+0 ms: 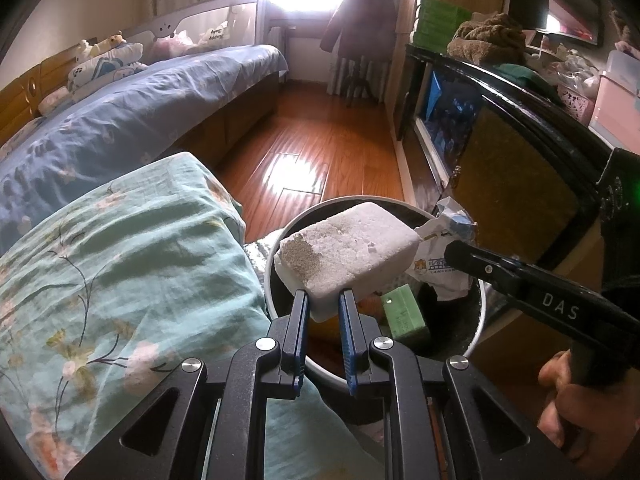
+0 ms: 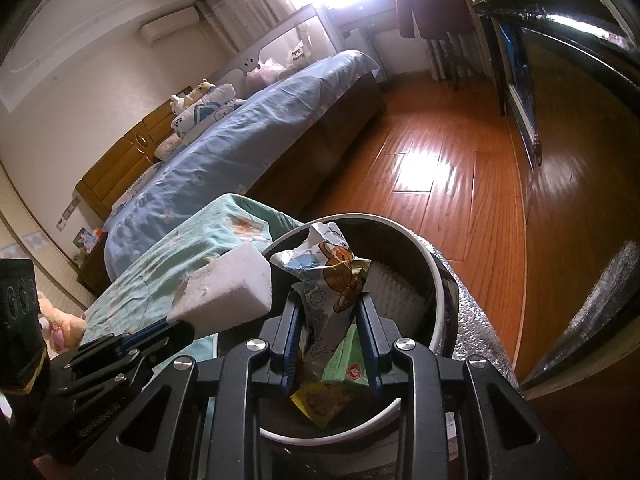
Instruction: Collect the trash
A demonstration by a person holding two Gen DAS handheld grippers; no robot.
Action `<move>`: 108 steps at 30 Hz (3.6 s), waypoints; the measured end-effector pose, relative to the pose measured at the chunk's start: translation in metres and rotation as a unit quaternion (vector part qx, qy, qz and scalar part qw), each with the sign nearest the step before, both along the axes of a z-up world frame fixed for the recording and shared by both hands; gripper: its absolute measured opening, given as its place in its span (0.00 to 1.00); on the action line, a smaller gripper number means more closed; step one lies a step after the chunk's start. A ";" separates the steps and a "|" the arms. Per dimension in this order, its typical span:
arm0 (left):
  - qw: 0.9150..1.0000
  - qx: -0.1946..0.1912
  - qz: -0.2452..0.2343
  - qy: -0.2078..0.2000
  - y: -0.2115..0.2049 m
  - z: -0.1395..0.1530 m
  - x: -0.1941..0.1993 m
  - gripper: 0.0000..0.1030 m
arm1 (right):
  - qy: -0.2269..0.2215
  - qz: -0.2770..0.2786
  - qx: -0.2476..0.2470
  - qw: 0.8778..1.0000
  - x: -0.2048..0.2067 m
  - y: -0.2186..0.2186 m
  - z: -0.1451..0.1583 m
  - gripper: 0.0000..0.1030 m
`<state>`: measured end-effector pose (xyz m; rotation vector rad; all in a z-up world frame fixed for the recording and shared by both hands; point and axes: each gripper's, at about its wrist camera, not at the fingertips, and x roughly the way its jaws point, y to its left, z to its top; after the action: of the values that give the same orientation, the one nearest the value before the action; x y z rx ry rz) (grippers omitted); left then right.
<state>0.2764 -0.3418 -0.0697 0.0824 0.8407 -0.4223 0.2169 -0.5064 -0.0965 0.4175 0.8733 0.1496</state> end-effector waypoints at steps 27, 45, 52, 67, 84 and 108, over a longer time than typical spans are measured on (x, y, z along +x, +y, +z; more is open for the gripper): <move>1.000 -0.019 -0.001 0.017 0.007 0.007 -0.004 0.31 | 0.020 -0.011 0.000 1.000 0.004 0.000 0.004 0.56; 0.991 -0.075 0.111 -0.027 0.123 0.034 -0.106 0.72 | -0.030 0.030 -0.004 0.999 -0.062 0.079 0.050 0.90; 0.981 -0.068 0.164 -0.081 0.162 0.048 -0.150 0.78 | -0.058 0.046 -0.033 0.997 -0.075 0.116 0.058 0.98; 0.948 0.013 0.259 -0.182 0.176 0.059 -0.191 0.99 | -0.178 0.049 -0.129 0.974 -0.077 0.170 0.099 1.00; 0.937 0.027 0.280 -0.206 0.175 0.060 -0.190 0.99 | -0.196 0.074 -0.132 0.969 -0.081 0.183 0.092 1.00; 0.939 0.019 0.274 -0.209 0.178 0.059 -0.188 0.99 | -0.195 0.075 -0.133 0.969 -0.084 0.181 0.090 1.00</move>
<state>0.0882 -0.1640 -0.0106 -0.0297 0.4211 0.1396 0.1331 -0.3250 -0.0062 0.0637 0.5250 0.2409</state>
